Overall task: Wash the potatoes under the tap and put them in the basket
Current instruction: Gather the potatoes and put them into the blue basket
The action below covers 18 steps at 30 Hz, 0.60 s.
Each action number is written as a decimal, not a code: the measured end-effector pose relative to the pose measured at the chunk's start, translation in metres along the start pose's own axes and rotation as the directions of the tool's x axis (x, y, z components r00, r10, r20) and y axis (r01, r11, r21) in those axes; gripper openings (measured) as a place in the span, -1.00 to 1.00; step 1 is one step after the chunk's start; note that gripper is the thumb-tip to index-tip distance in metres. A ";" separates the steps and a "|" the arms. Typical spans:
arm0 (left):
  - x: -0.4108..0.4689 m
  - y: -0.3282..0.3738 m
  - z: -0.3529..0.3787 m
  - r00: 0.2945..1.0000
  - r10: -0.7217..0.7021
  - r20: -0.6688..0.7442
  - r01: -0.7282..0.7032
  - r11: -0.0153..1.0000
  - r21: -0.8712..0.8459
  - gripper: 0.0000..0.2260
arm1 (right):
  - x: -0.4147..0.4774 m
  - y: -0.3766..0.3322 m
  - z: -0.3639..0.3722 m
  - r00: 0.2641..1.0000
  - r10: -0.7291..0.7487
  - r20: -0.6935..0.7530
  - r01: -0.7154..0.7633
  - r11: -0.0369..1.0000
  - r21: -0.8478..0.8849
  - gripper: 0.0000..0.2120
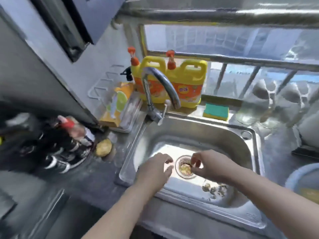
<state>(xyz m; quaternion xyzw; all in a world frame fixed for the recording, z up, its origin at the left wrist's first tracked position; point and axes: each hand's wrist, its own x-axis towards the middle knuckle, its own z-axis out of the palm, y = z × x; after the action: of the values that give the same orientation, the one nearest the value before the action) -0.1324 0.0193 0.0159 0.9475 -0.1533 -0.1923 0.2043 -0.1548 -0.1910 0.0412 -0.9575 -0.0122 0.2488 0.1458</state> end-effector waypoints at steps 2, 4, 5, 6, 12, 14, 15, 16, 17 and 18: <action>-0.002 -0.041 -0.010 0.982 -0.163 -0.097 0.158 0.986 -0.058 -0.75 | 0.022 -0.023 0.009 0.998 -0.040 0.042 0.040 0.999 0.003 -0.74; -0.002 -0.082 -0.019 0.926 -0.301 -0.228 0.299 0.953 -0.044 -0.71 | 0.038 -0.042 0.016 0.995 -0.070 0.072 0.070 0.998 0.010 -0.73; -0.001 -0.102 -0.023 0.892 -0.361 -0.272 0.368 0.930 -0.029 -0.66 | 0.045 -0.049 0.019 0.993 -0.080 0.084 0.080 0.997 0.009 -0.73; 0.000 -0.120 -0.025 0.861 -0.409 -0.302 0.423 0.906 -0.022 -0.61 | 0.050 -0.055 0.021 0.992 -0.090 0.093 0.090 0.996 0.004 -0.73; 0.023 -0.184 -0.033 0.853 -0.418 -0.312 0.470 0.876 0.113 -0.41 | 0.065 -0.072 0.030 0.986 -0.103 0.129 0.106 0.994 -0.014 -0.73; 0.033 -0.192 -0.037 0.870 -0.386 -0.306 0.461 0.857 0.229 -0.36 | 0.066 -0.072 0.031 0.986 -0.102 0.135 0.105 0.994 -0.017 -0.73; 0.038 -0.194 -0.038 0.875 -0.368 -0.316 0.458 0.841 0.288 -0.37 | 0.066 -0.072 0.030 0.986 -0.100 0.135 0.104 0.994 -0.017 -0.73; 0.042 -0.196 -0.038 0.877 -0.351 -0.329 0.458 0.819 0.347 -0.39 | 0.066 -0.072 0.030 0.986 -0.098 0.133 0.101 0.995 -0.014 -0.73; 0.044 -0.197 -0.038 0.877 -0.334 -0.345 0.459 0.793 0.400 -0.43 | 0.066 -0.071 0.029 0.987 -0.096 0.131 0.098 0.995 -0.010 -0.73; 0.047 -0.197 -0.037 0.878 -0.320 -0.356 0.460 0.771 0.441 -0.47 | 0.066 -0.071 0.029 0.987 -0.094 0.129 0.096 0.995 -0.005 -0.73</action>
<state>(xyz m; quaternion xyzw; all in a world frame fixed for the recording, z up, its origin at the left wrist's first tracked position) -0.0336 0.1857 -0.0549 0.9945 0.0310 -0.0569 -0.0821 -0.1077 -0.1089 0.0056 -0.9386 -0.0687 0.3027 0.1509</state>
